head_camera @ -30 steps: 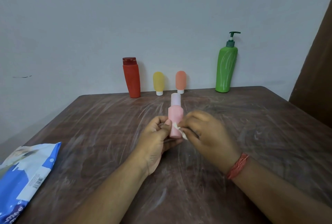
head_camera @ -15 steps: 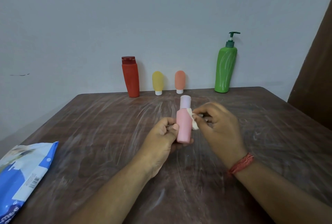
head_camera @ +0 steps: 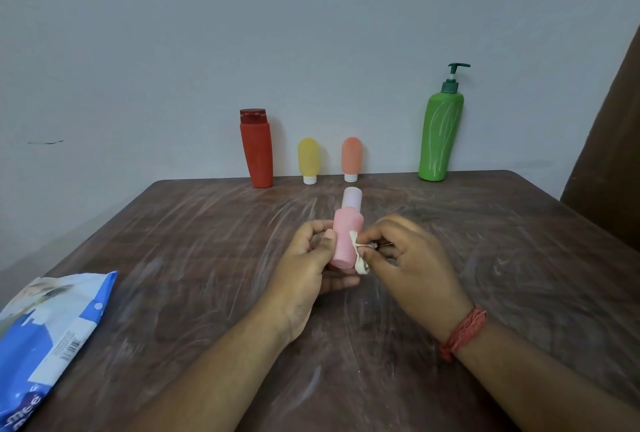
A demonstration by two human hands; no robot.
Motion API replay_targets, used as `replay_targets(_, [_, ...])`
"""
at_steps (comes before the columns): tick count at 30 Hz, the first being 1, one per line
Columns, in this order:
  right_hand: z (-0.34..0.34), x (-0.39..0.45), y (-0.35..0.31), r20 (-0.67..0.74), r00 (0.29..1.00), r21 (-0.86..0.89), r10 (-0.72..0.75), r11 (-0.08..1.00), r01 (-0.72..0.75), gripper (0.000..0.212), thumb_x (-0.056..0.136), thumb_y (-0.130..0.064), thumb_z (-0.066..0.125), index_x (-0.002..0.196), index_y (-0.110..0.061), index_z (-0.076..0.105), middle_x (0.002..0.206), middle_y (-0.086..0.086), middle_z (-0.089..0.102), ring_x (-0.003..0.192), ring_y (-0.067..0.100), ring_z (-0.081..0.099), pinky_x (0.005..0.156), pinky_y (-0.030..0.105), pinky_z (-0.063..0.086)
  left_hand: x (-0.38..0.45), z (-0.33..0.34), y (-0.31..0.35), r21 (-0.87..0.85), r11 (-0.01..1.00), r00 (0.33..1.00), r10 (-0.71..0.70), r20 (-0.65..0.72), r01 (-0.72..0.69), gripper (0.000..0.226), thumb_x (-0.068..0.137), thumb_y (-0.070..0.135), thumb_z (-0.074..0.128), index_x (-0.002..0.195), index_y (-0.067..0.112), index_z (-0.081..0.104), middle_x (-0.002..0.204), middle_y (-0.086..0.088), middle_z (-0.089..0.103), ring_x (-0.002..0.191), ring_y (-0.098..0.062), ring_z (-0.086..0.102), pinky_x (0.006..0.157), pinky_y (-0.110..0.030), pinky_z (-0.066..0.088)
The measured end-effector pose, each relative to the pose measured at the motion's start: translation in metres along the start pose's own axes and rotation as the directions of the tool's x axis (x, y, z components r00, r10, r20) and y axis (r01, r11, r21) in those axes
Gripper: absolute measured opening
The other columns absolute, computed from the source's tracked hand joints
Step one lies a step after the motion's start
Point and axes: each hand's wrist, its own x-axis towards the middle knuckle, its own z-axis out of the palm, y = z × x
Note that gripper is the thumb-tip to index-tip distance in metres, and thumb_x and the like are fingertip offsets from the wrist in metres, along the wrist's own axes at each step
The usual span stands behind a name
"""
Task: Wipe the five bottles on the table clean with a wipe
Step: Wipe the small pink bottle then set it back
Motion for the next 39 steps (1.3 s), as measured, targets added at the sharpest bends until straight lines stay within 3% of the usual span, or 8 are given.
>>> replay_targets(7, [-0.005,0.006,0.001,-0.142,0.99,-0.096,0.021,0.995,-0.035,0.008,0.085,-0.011,0.074,0.09,-0.017,0.073,0.09,-0.011,0.064,0.082,0.006,0.063,0.072,0.033,0.055,-0.006,0.004,-0.001,0.076,0.997,0.995,-0.018,0.1,0.01,0.021,0.095,0.034,0.066,0.115,0.039,0.067,0.107,-0.005,0.07,0.078,-0.012,0.065,0.073,-0.032,0.057])
replay_targets(11, [-0.011,0.008,0.002,-0.17,0.985,-0.183,-0.014,0.983,-0.018,0.012,0.086,-0.01,0.074,0.093,-0.02,0.074,0.094,-0.013,0.063,0.084,0.001,0.06,0.074,0.013,0.047,-0.009,0.006,0.0,0.109,0.994,0.985,-0.022,0.171,0.004,0.033,0.082,0.042,0.071,0.115,0.043,0.065,0.102,-0.009,0.066,0.081,-0.011,0.064,0.077,-0.031,0.058])
replay_targets(15, [-0.008,0.005,-0.002,-0.082,0.993,-0.215,-0.086,0.974,0.067,0.015,0.087,-0.009,0.071,0.099,-0.017,0.074,0.097,-0.012,0.061,0.088,-0.002,0.055,0.078,0.002,0.037,-0.007,0.006,-0.002,-0.015,1.0,0.996,-0.025,0.09,0.027,0.021,0.103,0.03,0.054,0.117,0.033,0.069,0.113,-0.012,0.07,0.089,-0.016,0.069,0.08,-0.037,0.06])
replay_targets(19, [-0.01,0.007,-0.003,-0.09,0.989,-0.254,-0.12,0.963,0.093,0.012,0.088,-0.005,0.07,0.096,-0.012,0.075,0.095,-0.004,0.064,0.087,0.0,0.054,0.078,0.001,0.035,-0.003,0.004,0.001,-0.089,0.992,0.993,-0.077,0.095,0.086,0.028,0.104,0.011,0.052,0.114,0.026,0.073,0.125,-0.019,0.066,0.097,-0.026,0.07,0.079,-0.039,0.06])
replay_targets(22, [-0.016,0.011,-0.001,-0.144,0.986,-0.272,-0.083,0.961,0.041,0.011,0.087,-0.003,0.071,0.095,-0.01,0.075,0.095,-0.001,0.064,0.085,0.002,0.055,0.077,0.002,0.036,-0.004,0.005,-0.002,-0.123,0.987,0.989,-0.094,0.115,0.108,0.03,0.096,0.004,0.063,0.115,0.024,0.072,0.11,-0.015,0.067,0.099,-0.03,0.07,0.08,-0.04,0.061])
replay_targets(28, [-0.007,0.003,-0.007,0.139,0.981,-0.214,-0.139,0.962,0.167,0.015,0.088,-0.007,0.071,0.101,-0.014,0.076,0.097,-0.01,0.06,0.089,-0.004,0.052,0.08,0.001,0.035,0.002,0.001,0.0,-0.204,0.978,0.999,-0.034,-0.002,0.032,0.041,0.093,-0.002,0.064,0.13,0.017,0.06,0.119,-0.022,0.071,0.093,-0.026,0.074,0.076,-0.038,0.063])
replay_targets(34, [-0.018,0.012,0.001,-0.118,0.992,-0.231,-0.049,0.973,0.02,0.011,0.087,-0.005,0.071,0.096,-0.011,0.076,0.096,-0.004,0.064,0.085,0.005,0.059,0.077,0.011,0.043,-0.001,0.008,-0.005,-0.086,0.995,0.994,-0.049,0.1,0.058,0.044,0.087,0.004,0.072,0.127,0.022,0.066,0.116,-0.011,0.069,0.106,-0.023,0.071,0.081,-0.04,0.061])
replay_targets(39, [-0.008,0.001,-0.008,0.157,0.974,-0.207,-0.163,0.959,0.194,0.014,0.088,-0.012,0.071,0.102,-0.013,0.076,0.099,-0.004,0.064,0.09,0.004,0.057,0.08,0.008,0.04,0.005,0.0,0.002,-0.133,0.991,1.0,-0.002,-0.012,0.0,0.05,0.092,-0.007,0.062,0.132,0.023,0.06,0.117,-0.012,0.069,0.099,-0.022,0.072,0.073,-0.034,0.061])
